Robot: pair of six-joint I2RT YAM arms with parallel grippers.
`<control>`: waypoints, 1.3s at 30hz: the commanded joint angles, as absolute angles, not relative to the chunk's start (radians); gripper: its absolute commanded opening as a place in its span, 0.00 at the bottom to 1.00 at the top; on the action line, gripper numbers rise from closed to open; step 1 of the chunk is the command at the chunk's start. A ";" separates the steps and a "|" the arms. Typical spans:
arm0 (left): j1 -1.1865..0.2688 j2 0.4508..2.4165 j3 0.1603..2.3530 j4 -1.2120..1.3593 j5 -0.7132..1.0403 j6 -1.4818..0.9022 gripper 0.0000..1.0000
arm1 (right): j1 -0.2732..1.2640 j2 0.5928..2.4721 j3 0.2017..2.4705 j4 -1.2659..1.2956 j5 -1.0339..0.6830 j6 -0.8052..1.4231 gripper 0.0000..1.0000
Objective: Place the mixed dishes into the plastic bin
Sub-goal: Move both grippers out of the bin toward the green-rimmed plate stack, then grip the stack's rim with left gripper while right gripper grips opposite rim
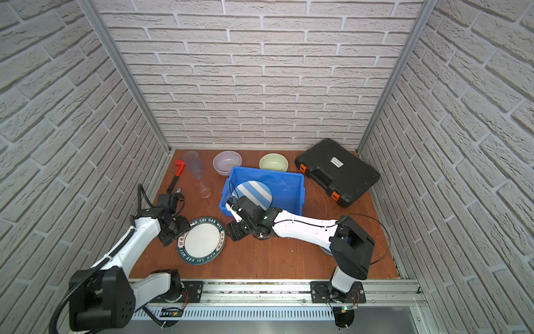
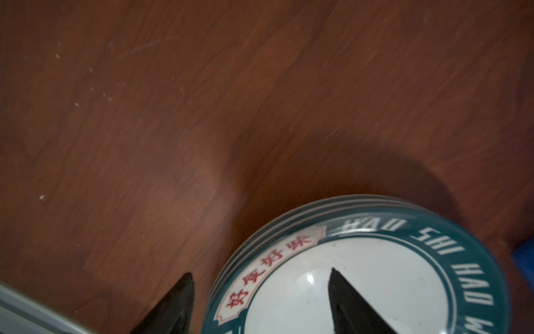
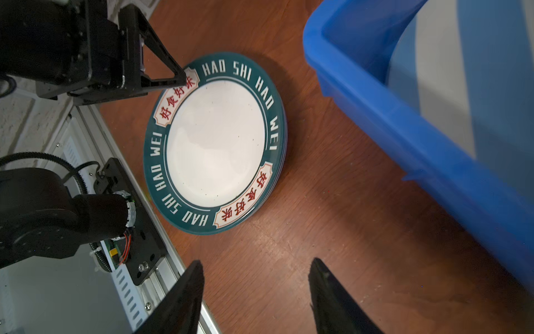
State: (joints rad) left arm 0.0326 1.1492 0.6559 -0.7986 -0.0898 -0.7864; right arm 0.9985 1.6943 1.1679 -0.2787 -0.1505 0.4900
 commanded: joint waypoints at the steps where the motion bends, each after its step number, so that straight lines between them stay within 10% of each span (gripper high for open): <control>1: 0.040 1.160 0.607 -0.687 -0.114 -0.821 0.73 | 1.032 1.749 1.166 -0.176 -0.128 0.522 0.61; 21: -0.017 0.975 0.389 -0.515 0.063 -0.805 0.52 | 1.061 2.043 1.277 -0.053 -0.051 0.606 0.58; 39: -0.224 0.909 0.435 -0.678 0.049 -0.946 0.45 | 1.141 1.902 1.219 -0.175 -0.007 0.628 0.36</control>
State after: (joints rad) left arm -0.1806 0.9180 0.4198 -0.6163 -0.0521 -0.8932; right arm 1.0695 1.9503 1.2274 -0.1963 0.0490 0.6746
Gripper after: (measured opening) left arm 0.455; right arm 0.406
